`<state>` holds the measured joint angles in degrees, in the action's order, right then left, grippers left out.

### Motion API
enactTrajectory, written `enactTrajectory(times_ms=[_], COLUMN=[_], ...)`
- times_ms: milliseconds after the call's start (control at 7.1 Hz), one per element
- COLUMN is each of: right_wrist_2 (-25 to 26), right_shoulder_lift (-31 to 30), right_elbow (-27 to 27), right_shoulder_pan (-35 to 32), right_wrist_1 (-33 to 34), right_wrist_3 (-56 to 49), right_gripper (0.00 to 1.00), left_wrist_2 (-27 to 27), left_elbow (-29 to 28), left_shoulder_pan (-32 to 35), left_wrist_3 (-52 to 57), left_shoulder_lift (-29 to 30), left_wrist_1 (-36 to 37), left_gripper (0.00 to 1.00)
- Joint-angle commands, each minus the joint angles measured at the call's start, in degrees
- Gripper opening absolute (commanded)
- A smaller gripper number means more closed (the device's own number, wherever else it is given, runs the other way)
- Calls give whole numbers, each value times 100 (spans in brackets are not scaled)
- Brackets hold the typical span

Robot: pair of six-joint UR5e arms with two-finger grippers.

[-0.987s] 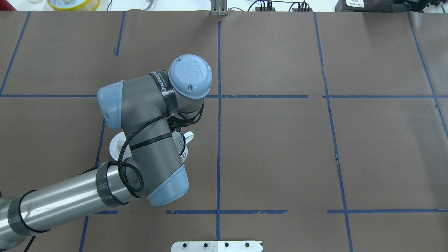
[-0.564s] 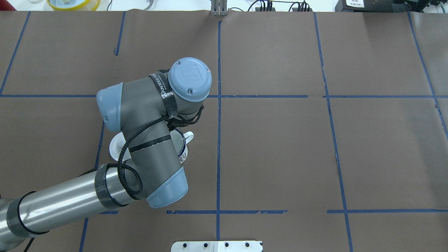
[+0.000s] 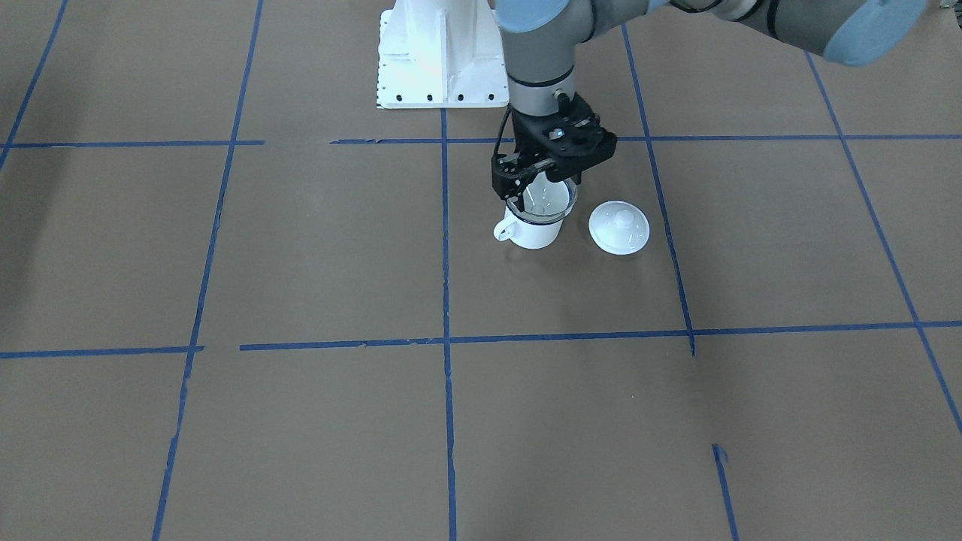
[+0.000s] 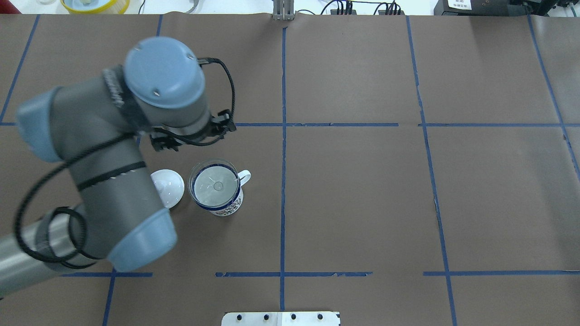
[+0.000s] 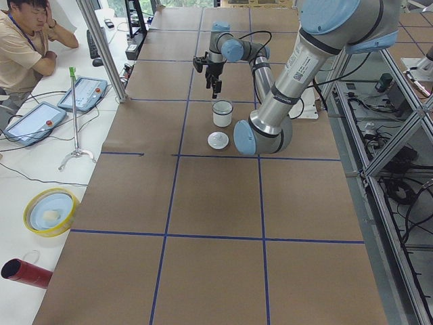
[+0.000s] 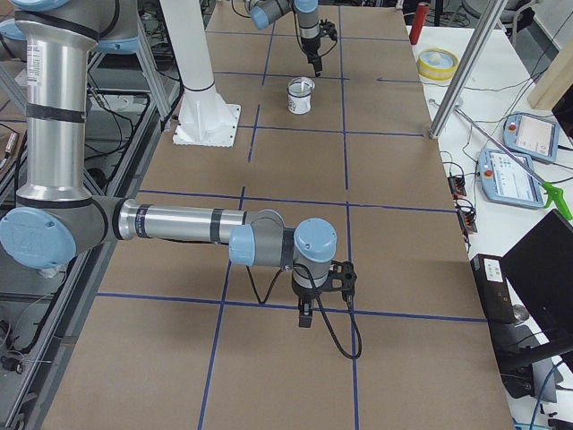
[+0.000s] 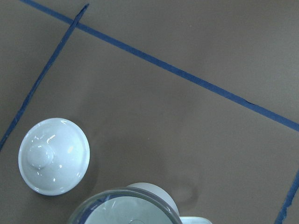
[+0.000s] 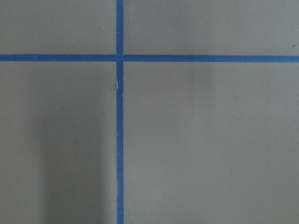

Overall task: Place funnel on cup
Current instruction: 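Open the left gripper and withdraw the left arm away from the mug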

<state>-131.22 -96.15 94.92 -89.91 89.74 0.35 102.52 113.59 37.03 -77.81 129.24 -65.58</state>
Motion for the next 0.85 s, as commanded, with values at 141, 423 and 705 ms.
enactTrajectory(times_ms=[141, 423, 705], right_wrist_2=[0, 0, 0], right_shoulder_lift=[0, 0, 0], right_elbow=[0, -8, 0], right_shoulder_pan=[0, 0, 0], right_wrist_1=[0, 0, 0], right_wrist_3=[0, 0, 0], right_gripper=[100, 100, 100], left_wrist_2=[1827, 2744, 2834], left_elbow=[787, 299, -770], left_shoulder_pan=[2169, 3761, 5123], left_wrist_3=[3822, 6037, 8578], left_shoulder_lift=[-1300, -2285, -2693], left_wrist_1=[-51, -225, -288], left_gripper=[100, 100, 100])
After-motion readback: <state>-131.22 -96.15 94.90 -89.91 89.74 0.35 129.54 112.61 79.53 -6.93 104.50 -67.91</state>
